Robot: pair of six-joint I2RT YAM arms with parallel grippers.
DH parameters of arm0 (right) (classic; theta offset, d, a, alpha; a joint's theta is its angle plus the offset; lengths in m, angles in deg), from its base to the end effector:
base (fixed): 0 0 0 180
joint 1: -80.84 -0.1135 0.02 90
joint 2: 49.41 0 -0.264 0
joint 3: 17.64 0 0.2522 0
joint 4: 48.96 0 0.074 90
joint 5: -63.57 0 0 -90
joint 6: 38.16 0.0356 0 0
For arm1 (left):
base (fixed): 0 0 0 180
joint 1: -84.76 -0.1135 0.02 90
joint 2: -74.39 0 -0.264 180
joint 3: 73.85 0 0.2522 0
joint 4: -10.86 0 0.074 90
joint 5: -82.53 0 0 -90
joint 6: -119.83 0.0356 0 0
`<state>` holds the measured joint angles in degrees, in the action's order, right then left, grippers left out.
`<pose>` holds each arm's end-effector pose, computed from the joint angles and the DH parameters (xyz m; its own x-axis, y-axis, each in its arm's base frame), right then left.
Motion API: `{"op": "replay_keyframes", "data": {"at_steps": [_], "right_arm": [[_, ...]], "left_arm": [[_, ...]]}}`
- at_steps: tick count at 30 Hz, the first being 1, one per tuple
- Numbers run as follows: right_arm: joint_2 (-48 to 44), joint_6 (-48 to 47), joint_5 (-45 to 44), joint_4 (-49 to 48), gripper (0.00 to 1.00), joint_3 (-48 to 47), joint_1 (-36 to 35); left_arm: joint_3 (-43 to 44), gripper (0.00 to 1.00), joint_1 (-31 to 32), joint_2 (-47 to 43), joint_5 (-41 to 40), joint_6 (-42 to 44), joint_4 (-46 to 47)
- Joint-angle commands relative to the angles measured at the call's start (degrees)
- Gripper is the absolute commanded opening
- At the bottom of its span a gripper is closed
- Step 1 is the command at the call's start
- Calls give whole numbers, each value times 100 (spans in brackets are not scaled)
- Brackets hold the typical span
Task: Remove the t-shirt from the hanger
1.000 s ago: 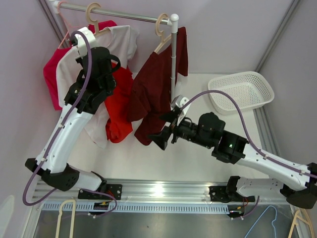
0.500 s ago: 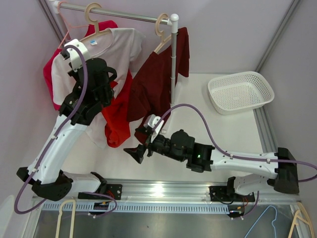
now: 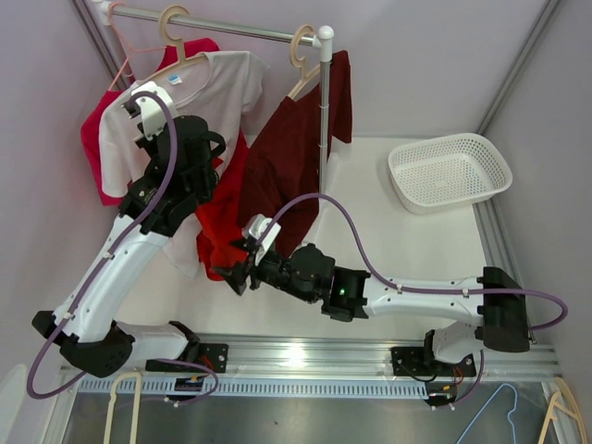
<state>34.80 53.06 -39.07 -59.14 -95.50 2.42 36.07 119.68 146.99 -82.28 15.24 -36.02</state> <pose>0.0784 0.3438 0.3555 -0.0060 0.0741 -0.9972 -0.9122 0.4083 0.0359 0.2032 -0.0999 0.5045 0.0270 -0.0993 -0.9947 -0.6443 0.7591 -0.0933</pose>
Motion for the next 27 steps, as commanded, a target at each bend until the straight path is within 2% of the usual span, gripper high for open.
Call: {"op": "replay_keyframes", "data": {"at_steps": [1,3,4,5,12,19,21,25,27], "right_arm": [[105,-51,-317,-278,58,-367,-43],[96,-7,-326,-146,28,-376,-43],[61,10,-326,-93,6,-367,-51],[26,45,-387,-32,0,-341,-51],[-782,133,-836,416,0,204,-358],[-1625,185,-1662,987,0,678,-1403],[-1688,283,-1750,1085,0,836,-1554],[-1618,651,-1891,1190,0,1241,-1800],[-1486,985,-1821,1147,0,1443,-1853]], "left_arm": [[-280,1,68,-264,9,-36,525],[-300,1,68,-255,62,26,623],[-282,1,68,-185,71,52,649],[-221,1,68,-150,71,79,667],[-124,1,59,158,115,491,1351],[420,1,33,799,238,826,1642],[561,1,24,974,273,896,1712],[808,1,6,1300,238,1756,2370],[1062,1,-2,1423,265,1889,2522]]}}
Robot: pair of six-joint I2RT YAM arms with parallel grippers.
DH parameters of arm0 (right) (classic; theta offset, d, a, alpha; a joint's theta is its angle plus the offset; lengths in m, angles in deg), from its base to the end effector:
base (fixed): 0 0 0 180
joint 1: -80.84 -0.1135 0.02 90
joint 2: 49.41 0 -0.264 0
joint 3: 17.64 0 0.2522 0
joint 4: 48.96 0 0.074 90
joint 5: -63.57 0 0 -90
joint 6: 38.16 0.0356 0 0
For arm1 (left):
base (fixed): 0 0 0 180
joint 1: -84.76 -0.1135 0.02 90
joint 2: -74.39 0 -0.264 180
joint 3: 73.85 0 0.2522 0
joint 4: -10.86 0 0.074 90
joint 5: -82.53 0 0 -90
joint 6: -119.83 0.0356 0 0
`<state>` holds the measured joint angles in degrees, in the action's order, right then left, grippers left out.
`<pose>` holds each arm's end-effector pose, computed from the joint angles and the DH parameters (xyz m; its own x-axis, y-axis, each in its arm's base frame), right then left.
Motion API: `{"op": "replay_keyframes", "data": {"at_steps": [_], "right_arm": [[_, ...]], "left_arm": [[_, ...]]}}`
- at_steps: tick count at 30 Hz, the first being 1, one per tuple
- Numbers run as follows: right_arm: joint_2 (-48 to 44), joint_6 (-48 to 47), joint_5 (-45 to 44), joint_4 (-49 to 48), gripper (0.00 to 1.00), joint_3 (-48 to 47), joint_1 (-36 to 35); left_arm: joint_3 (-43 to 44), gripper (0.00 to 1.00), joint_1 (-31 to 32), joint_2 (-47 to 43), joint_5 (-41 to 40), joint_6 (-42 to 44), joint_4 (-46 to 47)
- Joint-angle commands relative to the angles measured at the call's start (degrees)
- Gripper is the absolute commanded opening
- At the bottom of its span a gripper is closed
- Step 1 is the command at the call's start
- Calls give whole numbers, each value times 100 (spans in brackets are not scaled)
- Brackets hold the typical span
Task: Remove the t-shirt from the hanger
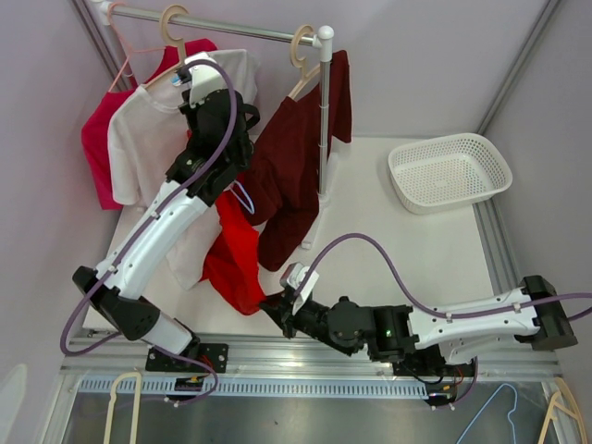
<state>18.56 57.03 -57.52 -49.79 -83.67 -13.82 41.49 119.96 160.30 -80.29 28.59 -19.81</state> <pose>-0.0042 0.2781 0.3477 -0.0794 0.0210 -0.9966 -0.8919 0.4449 0.0805 0.2691 -0.1482 0.4989 -0.0045 -0.0047 -1.0000 -0.6105 0.7920 -0.0010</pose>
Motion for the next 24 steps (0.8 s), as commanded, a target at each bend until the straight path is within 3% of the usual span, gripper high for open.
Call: {"op": "replay_keyframes", "data": {"at_steps": [1,5,8,9,11,12,13,17,21,24], "right_arm": [[190,693,50,150,0,331,-220],[612,878,190,-9,0,323,148],[876,896,436,-122,0,95,780],[1007,931,690,-97,0,-80,1147],[1122,949,841,34,0,-283,1448],[1192,940,981,113,0,-397,1597],[1315,957,1034,193,0,-607,1843],[1632,1282,1544,596,0,-907,2502],[1939,1441,1650,966,0,-943,2776],[2387,1458,1825,1256,0,-1065,2777]], "left_arm": [[608,1,-13,162,83,424,795],[1528,1,48,102,670,-1095,-1623],[2014,1,66,-179,2022,-2482,-3199],[1876,1,75,-345,2800,-3009,-4005],[1324,1,110,-1228,3586,-3049,-3927],[390,1,119,-1574,3930,-3136,-3673],[84,1,119,-1917,4603,-3129,-3505],[-1025,1,127,-3603,5856,-2928,-3275],[-658,1,119,-4046,5736,-2795,-4249],[-551,1,127,-4380,5270,-2558,-4444]]}}
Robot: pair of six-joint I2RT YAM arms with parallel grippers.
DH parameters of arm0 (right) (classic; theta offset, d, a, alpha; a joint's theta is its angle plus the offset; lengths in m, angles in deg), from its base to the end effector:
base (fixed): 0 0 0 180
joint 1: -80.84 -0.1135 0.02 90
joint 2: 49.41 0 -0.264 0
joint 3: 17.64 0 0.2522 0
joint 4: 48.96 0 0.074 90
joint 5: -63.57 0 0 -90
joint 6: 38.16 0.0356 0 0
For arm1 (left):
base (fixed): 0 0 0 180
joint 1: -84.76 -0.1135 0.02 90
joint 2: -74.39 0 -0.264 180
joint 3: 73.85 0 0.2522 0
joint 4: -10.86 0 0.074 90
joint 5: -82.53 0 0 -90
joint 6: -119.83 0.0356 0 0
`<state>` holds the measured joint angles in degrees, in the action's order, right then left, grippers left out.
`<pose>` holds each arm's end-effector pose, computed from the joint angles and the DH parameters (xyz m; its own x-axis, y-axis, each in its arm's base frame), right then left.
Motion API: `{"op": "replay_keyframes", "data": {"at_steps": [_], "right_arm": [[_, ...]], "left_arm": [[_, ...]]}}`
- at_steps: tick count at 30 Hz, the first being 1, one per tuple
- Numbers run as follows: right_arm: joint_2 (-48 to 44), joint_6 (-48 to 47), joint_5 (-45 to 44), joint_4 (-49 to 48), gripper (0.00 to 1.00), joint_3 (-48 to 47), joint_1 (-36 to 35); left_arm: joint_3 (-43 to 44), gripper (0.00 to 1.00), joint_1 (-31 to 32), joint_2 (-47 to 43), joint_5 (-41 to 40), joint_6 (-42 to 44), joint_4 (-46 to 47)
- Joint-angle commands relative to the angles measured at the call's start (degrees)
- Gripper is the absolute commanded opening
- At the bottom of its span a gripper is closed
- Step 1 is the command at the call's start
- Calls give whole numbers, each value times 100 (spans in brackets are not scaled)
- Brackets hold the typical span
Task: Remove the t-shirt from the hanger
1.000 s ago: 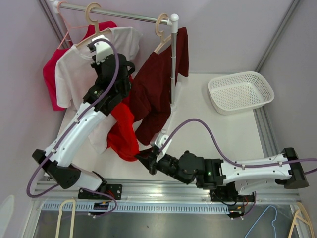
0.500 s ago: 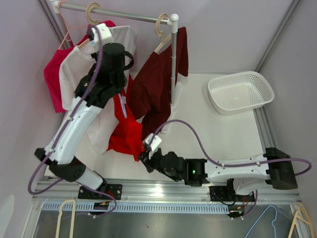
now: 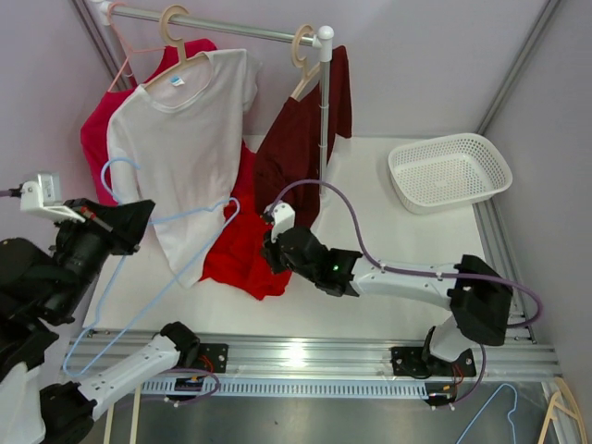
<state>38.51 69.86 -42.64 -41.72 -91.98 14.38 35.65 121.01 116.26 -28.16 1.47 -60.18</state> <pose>0.1516 0.3230 0.2797 -0.3751 -0.1172 -0.9195 -0.6941 0.6930 0.1948 0.0288 -0.0055 0.5165 -0.1699 -0.4265 -0.8884 0.2137 0.8641 -0.4557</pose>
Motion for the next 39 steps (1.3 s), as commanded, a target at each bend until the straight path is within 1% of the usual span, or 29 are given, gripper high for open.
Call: {"op": "replay_keyframes", "data": {"at_steps": [1,2,4,5,6,7,8,9,10,12,14,15,17,18,21,22,23,25,26,28,29,31,32,34,35,36,38,39], "right_arm": [[575,210,424,555,0,-322,-43],[760,237,599,834,0,-419,-52],[1505,325,838,1004,2,-778,-78],[1683,342,917,1056,3,-885,-87],[1850,351,961,1170,5,-1016,-87],[2008,351,1014,1232,10,-1148,-96],[2271,334,1014,1302,51,-1428,-122],[2369,334,1014,1407,80,-1535,-122],[2457,308,1058,1443,99,-1641,-131],[2738,228,1093,1618,100,-2008,-139],[2949,150,1128,1759,100,-2273,-148],[3220,79,1129,2021,100,-2614,-192],[3511,-26,1041,2277,100,-2923,-262],[3809,-88,945,2548,99,-3186,-358],[4188,-71,690,2971,99,-3425,-464],[4329,-18,689,3016,97,-3408,-491],[4348,8,689,3025,77,-3339,-500],[4243,113,680,2947,61,-3102,-535],[4173,140,654,2894,42,-2796,-552],[3971,245,462,2832,0,-2461,-588],[3665,315,426,2832,0,-2085,-640],[3164,369,251,2745,0,-1635,-719],[2474,430,171,2709,0,-1172,-815],[1662,518,22,2709,0,-765,-869],[762,579,30,2726,0,-589,-860],[301,597,65,2805,0,-335,-843],[-631,615,222,2911,0,-209,-764],[-1436,641,284,3111,0,-235,-590]], "left_arm": [[15,1,14,-90,-74,190,-390],[32,1,14,-126,-232,251,-303],[-82,1,14,-161,-461,479,-118],[-91,1,14,-161,-506,550,-30],[-126,1,14,-100,-550,620,40],[-152,1,14,-65,-611,699,145],[-135,1,14,5,-594,744,190],[-65,1,14,75,-516,796,217],[-39,1,14,198,-437,884,304],[6,1,5,287,-305,928,410],[-90,1,5,348,-191,1113,716],[-126,1,5,348,-225,1139,796],[-161,1,5,410,-251,1289,954],[-161,1,-4,453,-286,1315,1025],[-179,1,-13,577,-252,1394,1191],[-188,1,-13,586,-243,1429,1253],[-214,1,-21,621,-251,1447,1297],[-293,1,-39,700,-348,1482,1377],[-302,1,-83,726,-357,1482,1386],[-302,1,-170,832,-287,1395,1334],[-302,1,-301,884,-226,1342,1316],[-311,1,-530,990,63,1228,1324],[-311,1,-627,1034,152,1193,1333],[-319,1,-899,1139,371,1114,1386],[-302,1,-987,1192,599,1087,1412],[-285,1,-1058,1244,679,1061,1412],[-249,1,-1216,1368,872,1017,1430],[-223,1,-1252,1411,891,1017,1438]]}}
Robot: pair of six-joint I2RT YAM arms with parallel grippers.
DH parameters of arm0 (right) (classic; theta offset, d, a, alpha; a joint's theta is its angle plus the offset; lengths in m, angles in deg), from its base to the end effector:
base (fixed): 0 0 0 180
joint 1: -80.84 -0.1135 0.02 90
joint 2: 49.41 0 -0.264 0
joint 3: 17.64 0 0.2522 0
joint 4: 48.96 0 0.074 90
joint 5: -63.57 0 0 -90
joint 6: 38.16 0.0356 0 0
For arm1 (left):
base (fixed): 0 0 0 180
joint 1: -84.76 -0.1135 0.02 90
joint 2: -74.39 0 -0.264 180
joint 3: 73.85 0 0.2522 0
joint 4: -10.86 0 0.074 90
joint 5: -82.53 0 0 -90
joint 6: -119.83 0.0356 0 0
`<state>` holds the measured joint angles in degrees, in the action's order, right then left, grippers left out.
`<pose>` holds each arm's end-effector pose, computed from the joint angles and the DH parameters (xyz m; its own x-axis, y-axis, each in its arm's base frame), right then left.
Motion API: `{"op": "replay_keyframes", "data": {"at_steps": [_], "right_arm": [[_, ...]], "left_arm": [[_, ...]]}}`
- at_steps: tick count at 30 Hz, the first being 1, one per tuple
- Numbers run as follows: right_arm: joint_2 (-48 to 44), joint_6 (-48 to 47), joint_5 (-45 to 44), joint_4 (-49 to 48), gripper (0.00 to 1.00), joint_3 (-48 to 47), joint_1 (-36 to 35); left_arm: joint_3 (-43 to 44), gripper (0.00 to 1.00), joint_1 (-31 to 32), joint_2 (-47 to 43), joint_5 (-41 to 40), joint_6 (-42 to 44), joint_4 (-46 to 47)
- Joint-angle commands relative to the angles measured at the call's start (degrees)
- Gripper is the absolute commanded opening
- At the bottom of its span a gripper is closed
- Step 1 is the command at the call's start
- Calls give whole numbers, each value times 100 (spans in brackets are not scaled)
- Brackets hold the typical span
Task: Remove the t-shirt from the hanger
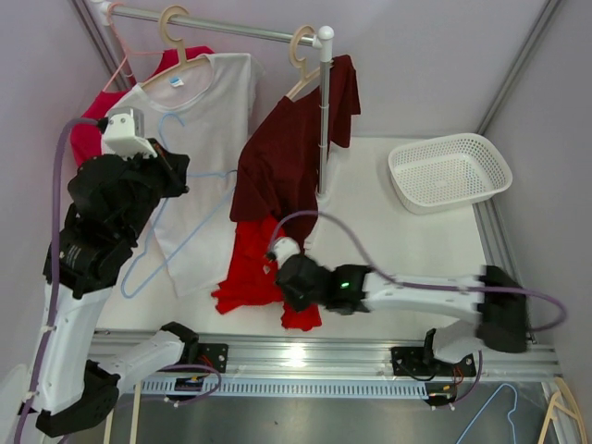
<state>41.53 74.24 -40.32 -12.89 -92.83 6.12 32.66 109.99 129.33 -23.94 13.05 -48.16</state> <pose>0.0963 0.3201 0.2237 -0.5335 -0.5490 -0.6434 -0.7507 0.6578 0.0611 0.1240 -0.0473 0.5131 -0.1569 -0.2321 -0.9600 0.1140 0.9612 -0.2511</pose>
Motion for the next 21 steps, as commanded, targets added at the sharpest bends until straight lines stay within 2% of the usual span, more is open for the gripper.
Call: {"op": "replay_keyframes", "data": {"at_steps": [1,4,6,7,9,10,12,17,19,20,21], "right_arm": [[-2103,213,123,370,0,-228,369],[-3080,187,-34,1037,0,-720,1089],[-3318,143,-436,1469,0,-1010,1581],[-3424,99,-491,1522,0,-1238,2157],[-3442,81,-466,1470,0,-1450,2775],[-3373,46,-309,1383,0,-1529,3344],[-3206,11,-194,1189,0,-1950,3901],[-2337,212,964,934,0,-3128,5806],[-2038,222,1256,907,0,-3839,6187],[-1610,204,1327,1046,0,-4155,6476],[-1353,126,1554,1161,0,-4906,6618]], "left_arm": [[94,1,-203,166,478,-142,236],[313,1,-308,281,487,-177,123],[436,1,-335,395,347,-229,-26],[454,1,-370,421,277,-291,-53],[446,1,-405,465,110,-352,-115],[437,1,-466,474,39,-379,-89],[384,1,-563,526,73,-388,-36],[367,1,-783,729,284,-344,86],[288,1,-836,764,293,-300,183],[209,1,-853,773,450,-265,375],[148,1,-862,782,530,-230,464]]}}
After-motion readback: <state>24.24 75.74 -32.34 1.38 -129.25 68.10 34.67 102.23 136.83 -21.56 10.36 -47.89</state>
